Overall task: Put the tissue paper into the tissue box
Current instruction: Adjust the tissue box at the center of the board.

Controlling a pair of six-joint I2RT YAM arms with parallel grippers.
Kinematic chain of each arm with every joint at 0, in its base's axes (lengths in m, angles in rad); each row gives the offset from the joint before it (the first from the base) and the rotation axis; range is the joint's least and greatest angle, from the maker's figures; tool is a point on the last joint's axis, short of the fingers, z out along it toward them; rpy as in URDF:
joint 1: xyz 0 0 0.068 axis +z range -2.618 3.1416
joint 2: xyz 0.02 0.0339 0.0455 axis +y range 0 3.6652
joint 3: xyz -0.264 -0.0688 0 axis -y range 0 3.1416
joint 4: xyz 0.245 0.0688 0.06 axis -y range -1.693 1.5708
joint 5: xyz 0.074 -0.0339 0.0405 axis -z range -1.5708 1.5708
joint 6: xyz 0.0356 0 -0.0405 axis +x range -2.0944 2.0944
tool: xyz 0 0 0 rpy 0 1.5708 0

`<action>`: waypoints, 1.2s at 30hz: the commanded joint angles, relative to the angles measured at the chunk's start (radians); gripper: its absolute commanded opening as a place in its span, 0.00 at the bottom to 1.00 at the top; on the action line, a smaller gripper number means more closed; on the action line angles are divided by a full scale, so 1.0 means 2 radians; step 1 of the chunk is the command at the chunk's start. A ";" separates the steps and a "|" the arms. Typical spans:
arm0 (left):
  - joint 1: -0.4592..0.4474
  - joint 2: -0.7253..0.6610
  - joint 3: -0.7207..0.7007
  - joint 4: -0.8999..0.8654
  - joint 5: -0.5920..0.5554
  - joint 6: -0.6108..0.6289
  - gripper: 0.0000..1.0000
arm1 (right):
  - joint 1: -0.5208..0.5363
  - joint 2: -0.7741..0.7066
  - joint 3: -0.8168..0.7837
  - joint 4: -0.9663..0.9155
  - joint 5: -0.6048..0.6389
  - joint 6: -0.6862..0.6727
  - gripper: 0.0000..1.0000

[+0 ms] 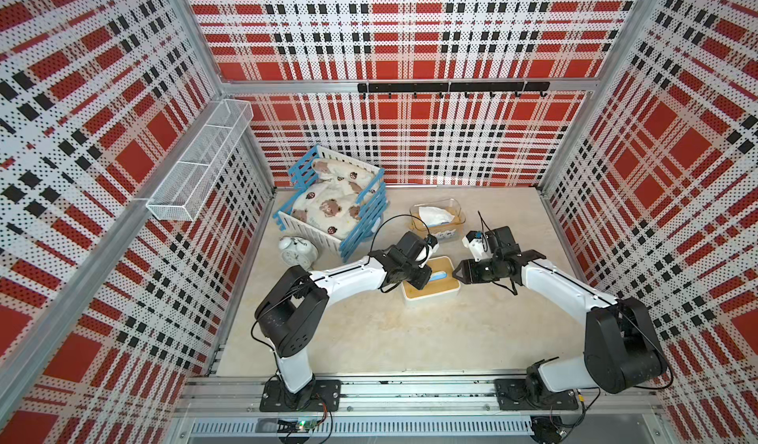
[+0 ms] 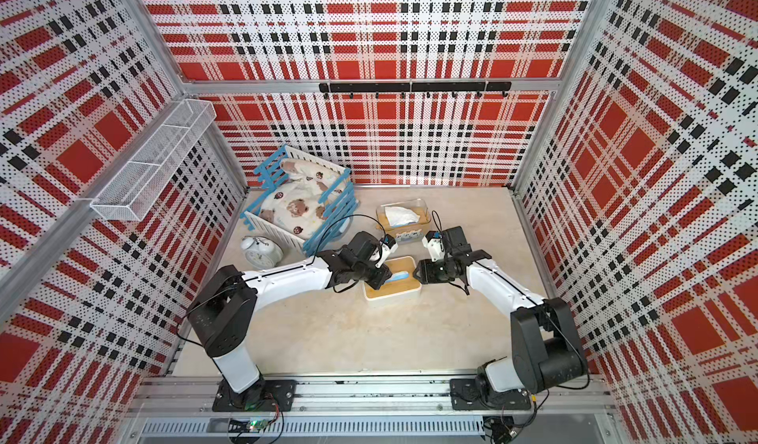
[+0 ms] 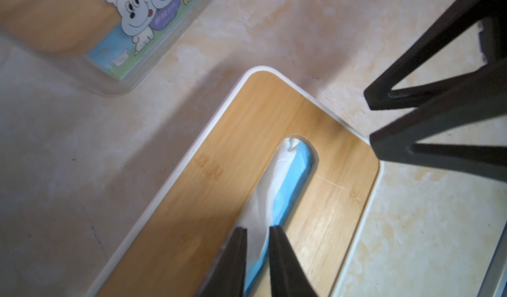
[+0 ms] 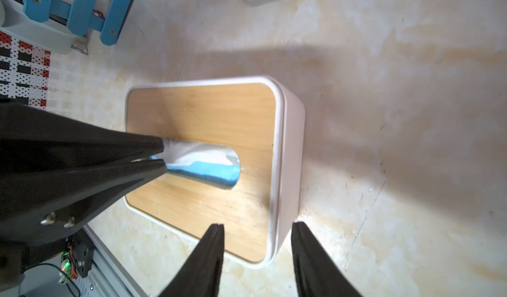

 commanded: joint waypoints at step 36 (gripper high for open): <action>-0.004 -0.011 -0.012 0.017 0.055 0.008 0.00 | 0.012 0.049 -0.011 0.077 -0.002 0.062 0.35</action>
